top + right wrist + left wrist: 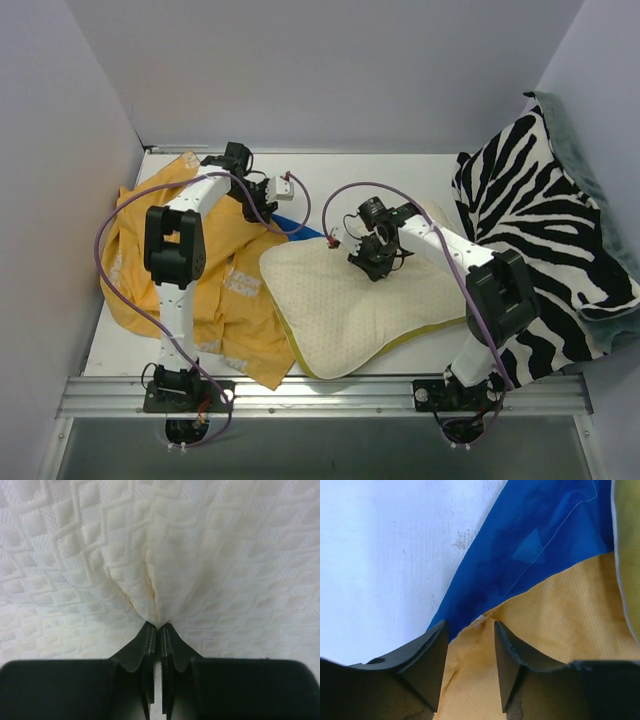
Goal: Put the pillow into the pillowcase
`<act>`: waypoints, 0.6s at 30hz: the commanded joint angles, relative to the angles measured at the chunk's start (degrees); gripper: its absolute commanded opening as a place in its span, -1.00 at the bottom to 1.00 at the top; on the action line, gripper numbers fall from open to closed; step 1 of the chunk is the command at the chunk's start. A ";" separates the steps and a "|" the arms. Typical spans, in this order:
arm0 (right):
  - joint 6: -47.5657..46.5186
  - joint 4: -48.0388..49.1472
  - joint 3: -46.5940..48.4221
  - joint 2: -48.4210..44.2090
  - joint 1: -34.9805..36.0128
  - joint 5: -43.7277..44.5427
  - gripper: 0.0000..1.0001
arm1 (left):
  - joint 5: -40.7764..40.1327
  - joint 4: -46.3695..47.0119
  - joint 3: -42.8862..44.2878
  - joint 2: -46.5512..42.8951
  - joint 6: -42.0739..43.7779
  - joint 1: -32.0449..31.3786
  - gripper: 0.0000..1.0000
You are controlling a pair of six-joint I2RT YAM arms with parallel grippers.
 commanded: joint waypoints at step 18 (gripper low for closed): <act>3.36 -12.02 1.28 -9.66 -1.91 -6.54 -1.00 | 3.00 -6.48 28.77 9.35 -8.10 -1.26 -1.00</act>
